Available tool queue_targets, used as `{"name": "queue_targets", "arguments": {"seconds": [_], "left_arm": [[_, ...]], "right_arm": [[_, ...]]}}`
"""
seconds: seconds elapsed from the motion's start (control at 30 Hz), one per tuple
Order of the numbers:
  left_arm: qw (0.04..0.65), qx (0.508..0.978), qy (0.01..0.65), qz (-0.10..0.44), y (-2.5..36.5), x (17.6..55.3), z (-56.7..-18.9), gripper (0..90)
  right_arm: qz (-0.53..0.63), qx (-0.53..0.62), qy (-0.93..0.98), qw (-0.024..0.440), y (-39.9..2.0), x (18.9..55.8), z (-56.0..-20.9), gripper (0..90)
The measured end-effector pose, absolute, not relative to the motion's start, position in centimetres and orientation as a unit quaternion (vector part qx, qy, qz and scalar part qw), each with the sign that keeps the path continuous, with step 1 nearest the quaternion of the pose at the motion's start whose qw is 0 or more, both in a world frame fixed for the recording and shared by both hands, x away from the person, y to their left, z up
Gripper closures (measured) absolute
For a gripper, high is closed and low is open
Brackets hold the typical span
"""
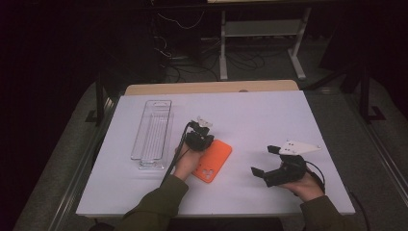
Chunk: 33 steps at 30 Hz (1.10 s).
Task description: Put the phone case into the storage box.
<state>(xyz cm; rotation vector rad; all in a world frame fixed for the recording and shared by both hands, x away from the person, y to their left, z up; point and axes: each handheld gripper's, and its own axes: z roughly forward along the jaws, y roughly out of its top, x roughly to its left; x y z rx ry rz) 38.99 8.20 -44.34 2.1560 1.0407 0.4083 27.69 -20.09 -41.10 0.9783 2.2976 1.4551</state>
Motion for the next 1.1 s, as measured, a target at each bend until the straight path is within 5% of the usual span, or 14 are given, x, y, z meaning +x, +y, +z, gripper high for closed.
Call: {"name": "queue_targets", "arguments": {"seconds": [0.3,1.1], "left_arm": [[0.359,0.84,0.381,0.139,7.2,38.5,-44.3,89.2],[0.485,0.827,0.274,0.075,14.7,36.1,-38.0,34.4]], "right_arm": [[0.5,0.336,0.788,0.125,-20.1,27.7,-41.1,0.0],[0.497,0.337,0.79,0.122,-20.0,27.7,-41.2,0.0]]}}
